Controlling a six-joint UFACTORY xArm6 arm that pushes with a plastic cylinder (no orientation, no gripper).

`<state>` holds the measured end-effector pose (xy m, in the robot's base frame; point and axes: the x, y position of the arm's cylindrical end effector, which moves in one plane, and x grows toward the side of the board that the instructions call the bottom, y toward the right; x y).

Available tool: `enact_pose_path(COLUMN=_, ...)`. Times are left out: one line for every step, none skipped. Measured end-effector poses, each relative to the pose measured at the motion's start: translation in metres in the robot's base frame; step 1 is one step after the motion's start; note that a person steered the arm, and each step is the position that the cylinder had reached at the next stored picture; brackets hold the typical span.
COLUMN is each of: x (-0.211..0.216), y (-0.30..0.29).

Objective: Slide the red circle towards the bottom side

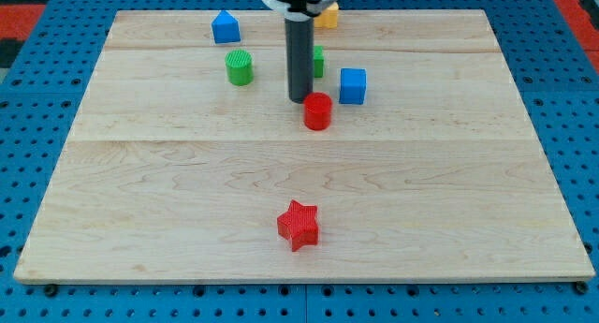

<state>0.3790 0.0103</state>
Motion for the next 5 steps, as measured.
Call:
enact_pose_path(x=0.016, y=0.023)
enact_pose_path(x=0.034, y=0.026)
enact_pose_path(x=0.053, y=0.037)
enact_pose_path(x=0.077, y=0.061)
enact_pose_path(x=0.076, y=0.064)
